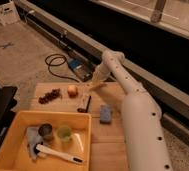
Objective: Place banana in paper cup
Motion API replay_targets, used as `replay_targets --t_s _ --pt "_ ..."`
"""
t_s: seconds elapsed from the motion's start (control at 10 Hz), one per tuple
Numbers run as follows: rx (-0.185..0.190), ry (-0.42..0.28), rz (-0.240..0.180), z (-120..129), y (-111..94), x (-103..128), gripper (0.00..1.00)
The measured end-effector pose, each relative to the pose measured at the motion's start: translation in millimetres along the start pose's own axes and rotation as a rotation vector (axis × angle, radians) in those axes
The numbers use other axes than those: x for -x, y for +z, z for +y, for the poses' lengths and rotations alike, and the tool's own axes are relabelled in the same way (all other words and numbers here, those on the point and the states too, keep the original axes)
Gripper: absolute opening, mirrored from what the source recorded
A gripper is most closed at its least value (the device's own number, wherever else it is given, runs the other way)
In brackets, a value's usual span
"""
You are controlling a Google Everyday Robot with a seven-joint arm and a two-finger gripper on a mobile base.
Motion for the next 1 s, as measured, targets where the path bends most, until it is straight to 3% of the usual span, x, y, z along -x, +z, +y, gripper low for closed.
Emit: replay_targets --t_s 0.3,0.6,0.7,1.0 --pt "-0.035 -0.009 0.019 -9.1 -38.5 10.1 0.00" --pt "-0.053 0.019 0.041 -3.4 -109.6 10.7 0.00" --pt "-0.050 0.038 0.065 8.8 -139.9 8.5 0.00" --pt "-0.040 0.106 0.130 53.3 -196.3 13.6 0.00"
